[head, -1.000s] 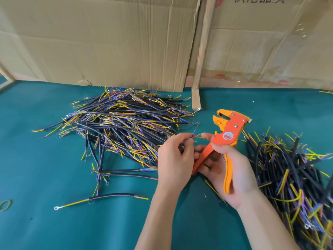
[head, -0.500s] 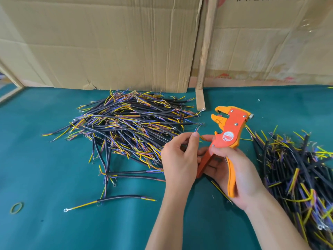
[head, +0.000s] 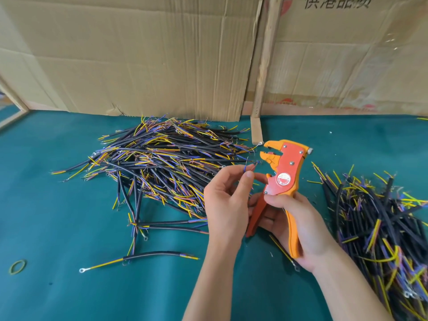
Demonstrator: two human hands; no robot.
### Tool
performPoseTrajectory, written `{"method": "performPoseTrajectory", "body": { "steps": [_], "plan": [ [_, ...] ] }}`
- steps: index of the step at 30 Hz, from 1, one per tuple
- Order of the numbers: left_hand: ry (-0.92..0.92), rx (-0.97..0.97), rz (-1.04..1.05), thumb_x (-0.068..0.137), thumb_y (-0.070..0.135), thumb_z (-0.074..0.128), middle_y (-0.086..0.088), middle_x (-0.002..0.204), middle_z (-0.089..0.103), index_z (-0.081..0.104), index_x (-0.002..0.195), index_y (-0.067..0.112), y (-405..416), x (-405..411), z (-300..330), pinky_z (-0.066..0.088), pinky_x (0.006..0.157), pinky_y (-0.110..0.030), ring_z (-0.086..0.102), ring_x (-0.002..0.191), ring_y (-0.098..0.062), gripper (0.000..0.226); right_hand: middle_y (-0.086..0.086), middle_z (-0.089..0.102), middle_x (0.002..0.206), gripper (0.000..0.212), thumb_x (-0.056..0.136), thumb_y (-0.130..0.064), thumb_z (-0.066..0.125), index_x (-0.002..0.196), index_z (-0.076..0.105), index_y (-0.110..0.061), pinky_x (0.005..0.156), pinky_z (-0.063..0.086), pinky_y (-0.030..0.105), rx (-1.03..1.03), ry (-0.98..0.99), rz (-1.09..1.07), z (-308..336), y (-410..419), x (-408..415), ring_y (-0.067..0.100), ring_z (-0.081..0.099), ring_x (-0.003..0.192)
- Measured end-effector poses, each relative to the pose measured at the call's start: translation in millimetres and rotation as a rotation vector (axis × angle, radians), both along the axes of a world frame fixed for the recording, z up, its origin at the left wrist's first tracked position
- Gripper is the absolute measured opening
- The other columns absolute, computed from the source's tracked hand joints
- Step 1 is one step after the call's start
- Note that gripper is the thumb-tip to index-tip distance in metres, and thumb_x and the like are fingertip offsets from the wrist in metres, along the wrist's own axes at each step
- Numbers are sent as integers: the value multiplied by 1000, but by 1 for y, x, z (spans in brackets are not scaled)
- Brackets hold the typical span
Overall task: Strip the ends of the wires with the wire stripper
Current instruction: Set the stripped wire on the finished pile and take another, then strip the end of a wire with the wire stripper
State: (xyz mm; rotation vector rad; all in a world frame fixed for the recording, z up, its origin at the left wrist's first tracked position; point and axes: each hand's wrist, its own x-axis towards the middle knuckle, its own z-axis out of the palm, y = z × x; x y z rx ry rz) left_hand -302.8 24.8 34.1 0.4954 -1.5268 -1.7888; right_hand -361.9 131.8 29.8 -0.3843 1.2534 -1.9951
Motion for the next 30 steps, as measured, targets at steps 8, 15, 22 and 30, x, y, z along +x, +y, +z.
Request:
{"method": "performPoseTrajectory", "body": {
  "steps": [8,15,22,30],
  "plan": [
    [11,-67,-11,102,13,57,4,93,77,57,91,14,-2,1,1,42,40,-17,49,49,-1,11,29,64,91,47,83,-17,64,126,64,2,76,57,54,-21,-42,30,4,6,0,43,64,79],
    [49,-209,73,101,12,58,-15,82,66,60,92,13,-4,-1,-2,46,66,-33,58,73,-29,9,24,63,94,55,83,-26,74,133,65,-8,81,56,51,-53,-47,155,11,17,-2,39,64,84],
    [-136,-334,97,97,5,60,14,65,56,72,104,21,-12,-3,-12,36,55,-19,43,56,-5,21,27,65,95,76,62,-33,90,128,67,-3,74,57,52,12,-129,200,8,22,-1,42,66,79],
    [-206,-363,88,98,8,61,-9,99,72,69,127,27,-14,0,-10,49,74,-34,59,75,-17,36,41,63,117,51,73,-2,63,125,67,0,73,58,55,9,-162,260,15,37,-2,48,67,81]
  ]
}}
